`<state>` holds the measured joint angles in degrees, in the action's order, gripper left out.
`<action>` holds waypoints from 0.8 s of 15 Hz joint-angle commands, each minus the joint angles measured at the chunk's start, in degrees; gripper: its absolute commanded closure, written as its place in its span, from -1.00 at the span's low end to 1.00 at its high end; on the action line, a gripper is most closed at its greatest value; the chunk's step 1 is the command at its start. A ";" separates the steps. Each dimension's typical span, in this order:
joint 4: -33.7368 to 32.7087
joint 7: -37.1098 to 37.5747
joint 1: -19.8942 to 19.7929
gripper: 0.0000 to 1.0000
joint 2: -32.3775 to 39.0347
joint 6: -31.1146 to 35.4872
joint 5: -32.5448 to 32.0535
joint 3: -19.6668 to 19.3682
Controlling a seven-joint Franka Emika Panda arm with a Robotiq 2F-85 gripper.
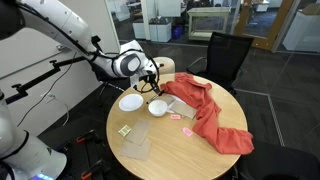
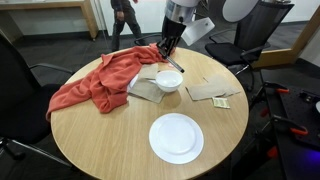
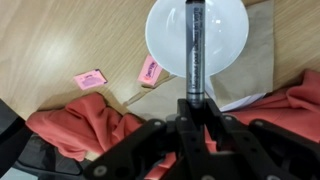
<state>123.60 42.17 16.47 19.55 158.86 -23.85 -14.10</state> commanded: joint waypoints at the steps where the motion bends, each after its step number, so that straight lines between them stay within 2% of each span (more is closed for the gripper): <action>1: -4.05 8.22 2.23 0.90 3.85 1.43 -5.57 -3.59; 5: -7.52 15.97 4.10 0.90 7.93 1.23 -10.63 -6.33; 12: -11.11 21.93 4.77 0.90 12.91 0.67 -13.36 -6.42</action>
<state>114.50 61.38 20.26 30.49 159.24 -35.70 -19.60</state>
